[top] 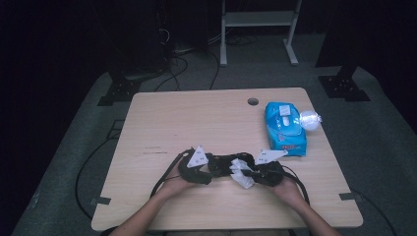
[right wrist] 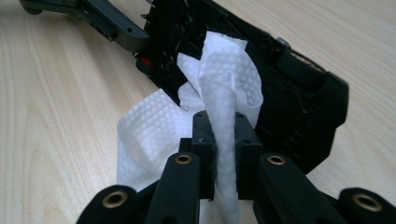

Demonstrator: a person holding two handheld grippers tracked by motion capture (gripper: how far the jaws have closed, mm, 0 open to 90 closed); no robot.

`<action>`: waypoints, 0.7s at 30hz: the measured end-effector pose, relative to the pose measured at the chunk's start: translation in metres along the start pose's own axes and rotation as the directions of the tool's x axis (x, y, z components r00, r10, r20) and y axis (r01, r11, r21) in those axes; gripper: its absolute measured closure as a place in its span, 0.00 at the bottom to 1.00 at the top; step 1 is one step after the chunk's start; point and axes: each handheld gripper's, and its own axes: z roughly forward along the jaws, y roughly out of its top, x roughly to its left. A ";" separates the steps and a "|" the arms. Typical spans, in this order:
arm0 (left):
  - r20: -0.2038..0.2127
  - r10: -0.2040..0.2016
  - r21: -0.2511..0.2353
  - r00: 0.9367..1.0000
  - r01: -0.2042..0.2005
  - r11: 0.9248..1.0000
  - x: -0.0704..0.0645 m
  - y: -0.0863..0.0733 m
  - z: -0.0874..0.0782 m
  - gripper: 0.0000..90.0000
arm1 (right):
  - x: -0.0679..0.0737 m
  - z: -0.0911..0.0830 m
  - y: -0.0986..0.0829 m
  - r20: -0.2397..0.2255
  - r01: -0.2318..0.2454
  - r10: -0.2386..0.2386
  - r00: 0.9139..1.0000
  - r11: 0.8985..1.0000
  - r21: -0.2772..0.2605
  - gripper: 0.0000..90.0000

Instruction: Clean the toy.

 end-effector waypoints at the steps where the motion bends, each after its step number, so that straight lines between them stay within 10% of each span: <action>1: -0.001 0.005 -0.006 1.000 -0.005 1.000 -0.001 0.000 0.000 0.35 | 0.000 0.000 0.000 0.000 -0.001 0.001 1.000 1.000 0.002 0.91; 7: 0.004 0.043 -0.082 0.999 -0.042 0.996 -0.005 -0.004 -0.008 0.50 | 0.001 0.003 -0.004 -0.003 0.002 -0.002 1.000 1.000 0.027 0.91; 13: 0.065 0.067 -0.048 0.996 -0.064 0.997 -0.012 -0.005 -0.002 0.51 | 0.003 0.009 -0.007 -0.009 0.003 -0.003 1.000 0.999 0.049 0.91; 21: 0.100 -0.028 -0.025 0.995 0.031 0.999 -0.007 0.005 0.011 0.48 | 0.002 0.003 -0.004 -0.027 -0.021 0.021 0.999 1.000 0.013 0.91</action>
